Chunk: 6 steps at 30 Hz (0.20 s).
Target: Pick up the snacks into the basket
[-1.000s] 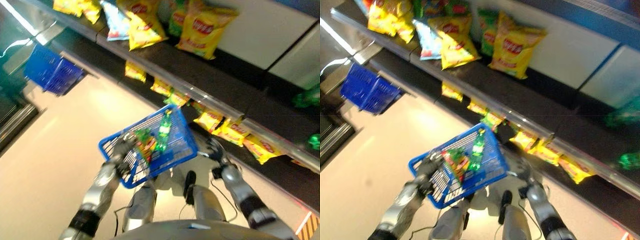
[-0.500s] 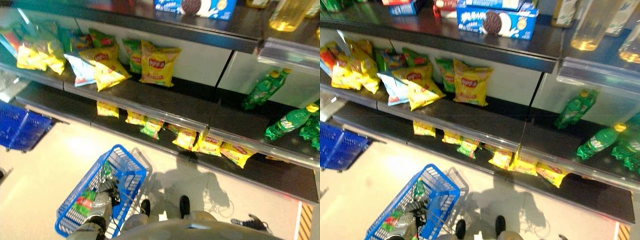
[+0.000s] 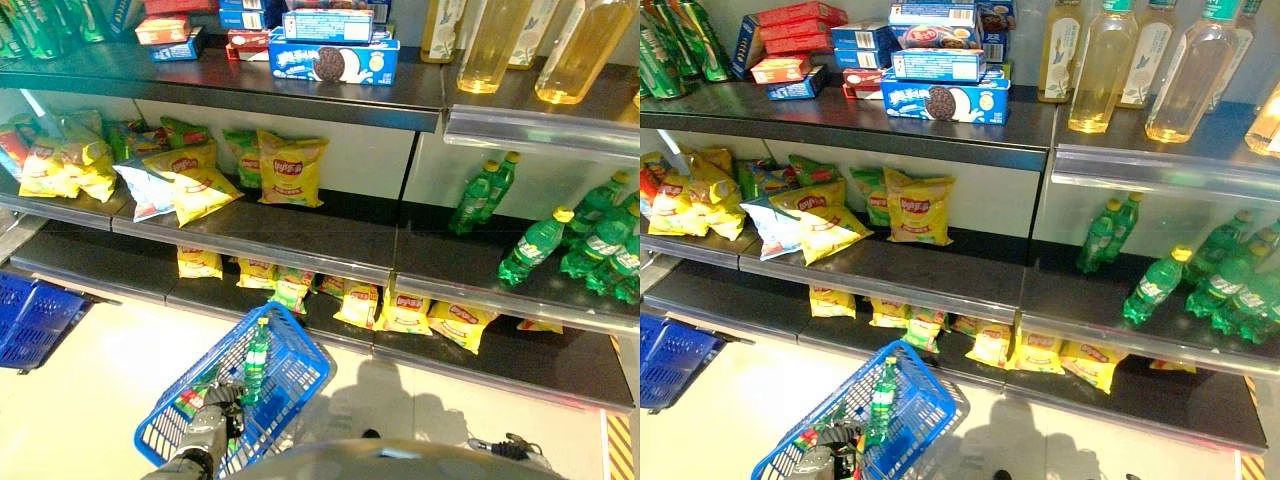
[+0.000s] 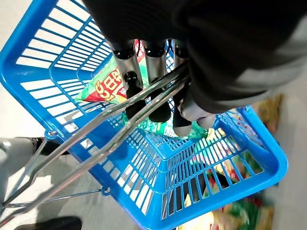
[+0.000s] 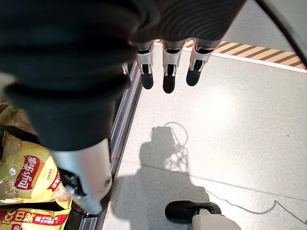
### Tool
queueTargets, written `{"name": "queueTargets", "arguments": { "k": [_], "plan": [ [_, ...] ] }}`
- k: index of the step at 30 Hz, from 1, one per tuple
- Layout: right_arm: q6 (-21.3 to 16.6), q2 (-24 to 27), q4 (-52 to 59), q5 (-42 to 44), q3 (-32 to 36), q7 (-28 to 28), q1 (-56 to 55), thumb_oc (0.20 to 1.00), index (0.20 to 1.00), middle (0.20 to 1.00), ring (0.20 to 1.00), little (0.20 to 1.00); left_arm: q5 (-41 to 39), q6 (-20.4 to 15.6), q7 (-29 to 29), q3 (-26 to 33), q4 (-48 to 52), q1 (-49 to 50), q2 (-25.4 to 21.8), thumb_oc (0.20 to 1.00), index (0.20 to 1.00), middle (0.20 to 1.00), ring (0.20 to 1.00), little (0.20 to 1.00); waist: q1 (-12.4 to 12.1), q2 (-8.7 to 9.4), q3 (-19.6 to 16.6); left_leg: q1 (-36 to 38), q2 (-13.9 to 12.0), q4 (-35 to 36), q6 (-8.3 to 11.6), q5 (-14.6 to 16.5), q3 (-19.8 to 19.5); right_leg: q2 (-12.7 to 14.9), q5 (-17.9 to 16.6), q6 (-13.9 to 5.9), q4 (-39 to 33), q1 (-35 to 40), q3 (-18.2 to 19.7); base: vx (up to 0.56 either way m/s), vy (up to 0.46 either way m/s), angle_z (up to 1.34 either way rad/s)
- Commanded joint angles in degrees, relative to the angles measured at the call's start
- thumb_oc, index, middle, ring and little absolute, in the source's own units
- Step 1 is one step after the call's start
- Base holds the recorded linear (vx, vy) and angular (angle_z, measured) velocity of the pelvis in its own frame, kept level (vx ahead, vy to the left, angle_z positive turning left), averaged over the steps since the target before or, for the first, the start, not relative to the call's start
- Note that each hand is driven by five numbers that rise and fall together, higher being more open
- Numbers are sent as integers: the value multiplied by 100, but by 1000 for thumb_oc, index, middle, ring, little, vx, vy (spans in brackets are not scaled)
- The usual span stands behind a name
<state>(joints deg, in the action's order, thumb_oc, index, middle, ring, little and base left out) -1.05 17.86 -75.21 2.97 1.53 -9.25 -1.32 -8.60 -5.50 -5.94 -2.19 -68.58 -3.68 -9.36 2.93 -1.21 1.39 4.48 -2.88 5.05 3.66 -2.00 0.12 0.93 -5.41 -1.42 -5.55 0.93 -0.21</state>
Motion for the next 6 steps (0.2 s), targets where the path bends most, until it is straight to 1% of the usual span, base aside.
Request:
{"name": "queueTargets", "arguments": {
  "k": [1,6],
  "plan": [
    [-49,-104,-83,99,-146,-85,307,1000,1000,1000,1000,1000,640,90,-52,-336,-268,282,-271,200,200,200,200,200,-40,206,90,20,287,-328,-148,478,133,363,387,-735,110,25,-15,0,0,0],
    [-73,-148,-59,90,-200,-64,297,1000,1000,1000,1000,1000,640,77,-14,-353,-289,302,-248,200,200,200,200,200,-40,206,57,28,279,-303,-141,469,144,366,412,-736,84,64,-57,0,0,0]
  ]
}}
